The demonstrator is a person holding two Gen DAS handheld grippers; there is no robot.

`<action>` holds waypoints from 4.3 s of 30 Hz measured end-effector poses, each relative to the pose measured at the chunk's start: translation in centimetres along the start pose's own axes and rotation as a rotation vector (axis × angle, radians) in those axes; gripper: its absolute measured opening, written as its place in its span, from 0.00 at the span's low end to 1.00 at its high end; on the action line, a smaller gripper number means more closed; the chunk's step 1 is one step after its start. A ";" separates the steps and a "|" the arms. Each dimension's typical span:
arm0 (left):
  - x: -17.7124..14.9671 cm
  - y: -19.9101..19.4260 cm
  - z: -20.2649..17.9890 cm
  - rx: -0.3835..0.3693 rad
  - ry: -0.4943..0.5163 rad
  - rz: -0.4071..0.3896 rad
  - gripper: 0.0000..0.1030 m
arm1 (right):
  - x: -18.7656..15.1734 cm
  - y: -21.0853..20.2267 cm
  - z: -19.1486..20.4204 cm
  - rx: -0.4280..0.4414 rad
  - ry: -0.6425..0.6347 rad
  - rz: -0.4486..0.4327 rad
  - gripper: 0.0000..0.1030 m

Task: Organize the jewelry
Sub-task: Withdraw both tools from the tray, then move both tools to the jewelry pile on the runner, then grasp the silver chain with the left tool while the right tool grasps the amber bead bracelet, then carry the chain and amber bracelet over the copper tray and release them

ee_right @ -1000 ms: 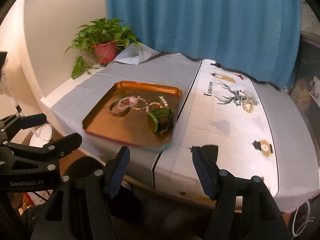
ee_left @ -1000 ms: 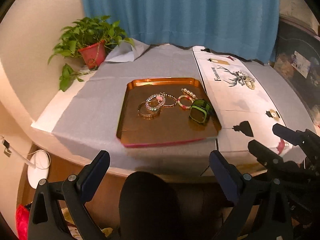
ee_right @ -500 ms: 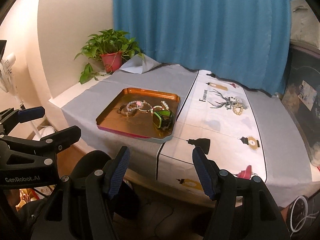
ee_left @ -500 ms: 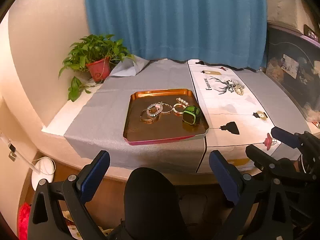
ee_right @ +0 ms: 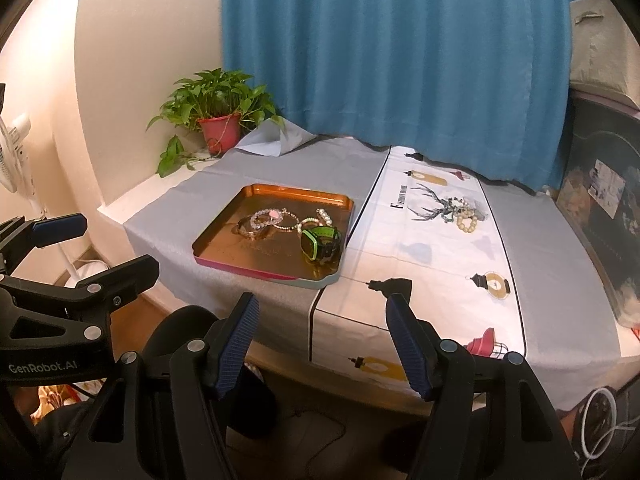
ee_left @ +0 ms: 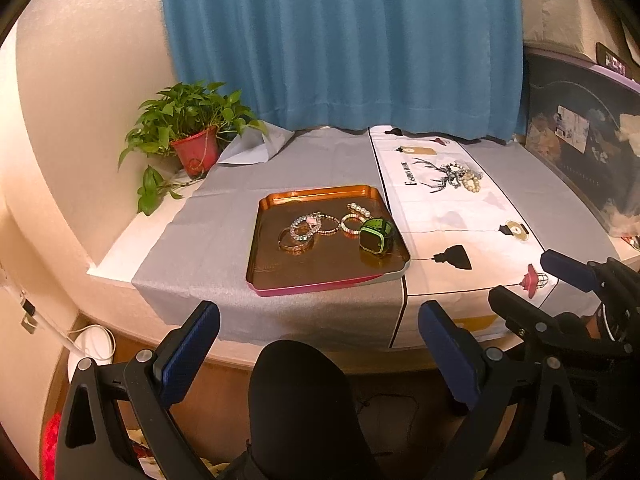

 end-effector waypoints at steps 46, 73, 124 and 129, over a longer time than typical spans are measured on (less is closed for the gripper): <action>13.6 45.9 -25.4 -0.381 0.132 0.324 0.96 | 0.5 37.5 -34.8 -0.313 0.225 0.255 0.70; 11.0 46.2 -29.8 -0.513 0.229 0.424 0.01 | -0.8 35.0 -36.9 -0.298 0.162 0.230 0.12; -0.3 1.7 -4.4 -0.409 -0.091 0.160 0.01 | -5.0 -2.1 -5.7 0.025 -0.025 0.155 0.12; -0.1 1.1 -3.6 -0.399 -0.099 0.135 0.01 | -4.6 -2.4 -4.7 0.026 -0.045 0.148 0.12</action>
Point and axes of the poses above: each gripper's, at about its wrist camera, not at the fingertips, and y roughly the way its jaws point, z to its left, x to its top, the point moved 3 cm from there along y, roughly the way its jaws point, and after that the axes turned 11 degrees about -z, right-handed, at the moved point
